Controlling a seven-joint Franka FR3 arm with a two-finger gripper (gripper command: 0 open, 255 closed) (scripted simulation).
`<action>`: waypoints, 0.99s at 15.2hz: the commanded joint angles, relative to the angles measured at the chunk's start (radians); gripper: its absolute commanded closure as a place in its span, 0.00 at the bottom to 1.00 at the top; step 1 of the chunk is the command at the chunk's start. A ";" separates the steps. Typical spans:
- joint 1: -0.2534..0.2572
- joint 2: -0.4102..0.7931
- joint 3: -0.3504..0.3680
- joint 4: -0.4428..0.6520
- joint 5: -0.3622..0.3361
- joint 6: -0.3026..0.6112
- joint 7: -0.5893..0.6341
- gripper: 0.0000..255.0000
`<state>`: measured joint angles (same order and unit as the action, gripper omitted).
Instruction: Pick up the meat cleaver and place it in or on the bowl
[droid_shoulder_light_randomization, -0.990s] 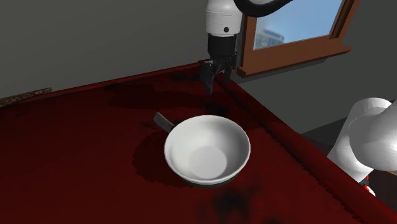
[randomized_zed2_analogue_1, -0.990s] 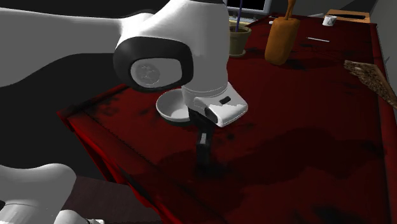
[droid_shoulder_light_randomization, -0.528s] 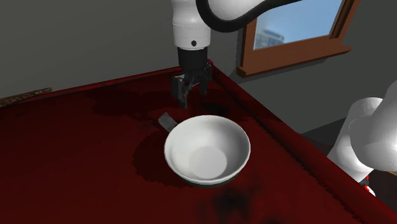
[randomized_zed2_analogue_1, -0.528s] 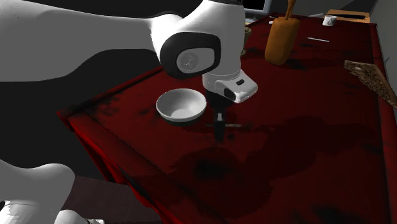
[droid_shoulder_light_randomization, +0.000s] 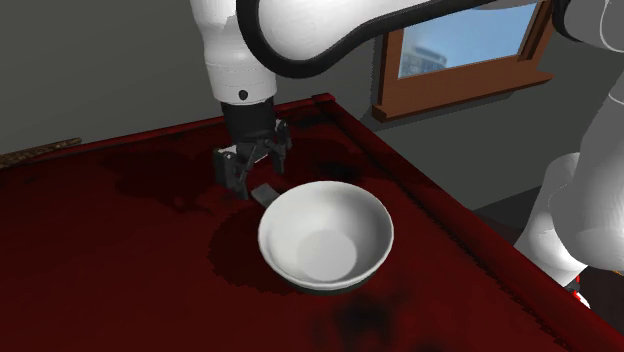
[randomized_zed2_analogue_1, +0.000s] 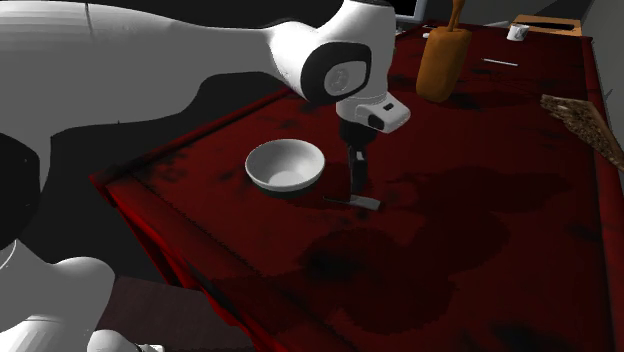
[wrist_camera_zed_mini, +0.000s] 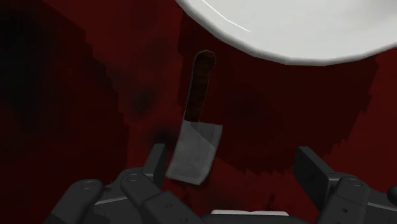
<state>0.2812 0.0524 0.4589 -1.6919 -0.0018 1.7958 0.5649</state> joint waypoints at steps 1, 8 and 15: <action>0.005 0.022 0.004 0.004 -0.010 0.016 0.007 0.00; 0.006 0.029 0.004 -0.063 -0.014 0.089 0.010 0.00; 0.006 0.029 0.004 -0.063 -0.014 0.089 0.010 1.00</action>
<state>0.2874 0.0813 0.4626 -1.7549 -0.0154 1.8847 0.5744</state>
